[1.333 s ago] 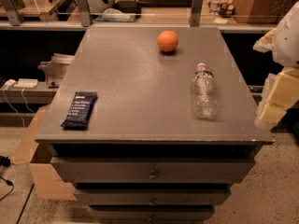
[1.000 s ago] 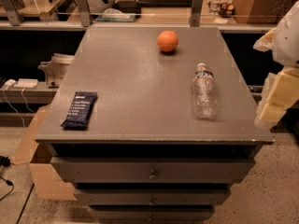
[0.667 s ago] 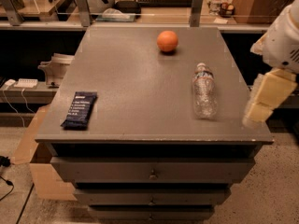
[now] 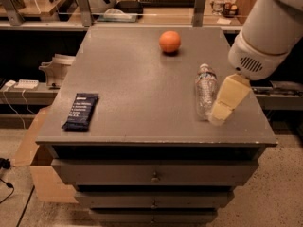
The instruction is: Move water bottle near rxbar blueberry
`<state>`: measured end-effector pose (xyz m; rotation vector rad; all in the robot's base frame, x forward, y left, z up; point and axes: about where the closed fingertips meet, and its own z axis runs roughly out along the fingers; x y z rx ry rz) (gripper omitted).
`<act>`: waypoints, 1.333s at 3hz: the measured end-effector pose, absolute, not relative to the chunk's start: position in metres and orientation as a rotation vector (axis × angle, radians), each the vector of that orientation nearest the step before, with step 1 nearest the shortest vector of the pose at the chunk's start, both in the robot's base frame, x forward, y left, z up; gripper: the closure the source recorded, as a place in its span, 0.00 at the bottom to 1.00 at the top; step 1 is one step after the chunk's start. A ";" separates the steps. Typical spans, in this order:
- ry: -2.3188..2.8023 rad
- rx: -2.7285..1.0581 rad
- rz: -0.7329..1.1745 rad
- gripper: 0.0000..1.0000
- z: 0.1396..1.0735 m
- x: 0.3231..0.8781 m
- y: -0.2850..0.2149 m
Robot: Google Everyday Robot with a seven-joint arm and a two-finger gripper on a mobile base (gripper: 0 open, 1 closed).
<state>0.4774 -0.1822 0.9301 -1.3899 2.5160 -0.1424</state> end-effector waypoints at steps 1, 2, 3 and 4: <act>2.556 -1.287 -0.172 0.00 0.929 0.498 -0.176; 2.570 -1.240 -0.141 0.00 0.926 0.513 -0.165; 2.584 -1.220 -0.064 0.00 0.915 0.524 -0.149; 2.592 -1.156 -0.020 0.00 0.901 0.536 -0.146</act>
Offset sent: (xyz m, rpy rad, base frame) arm 0.0548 0.0334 -0.0082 0.0695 -0.0034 -0.1452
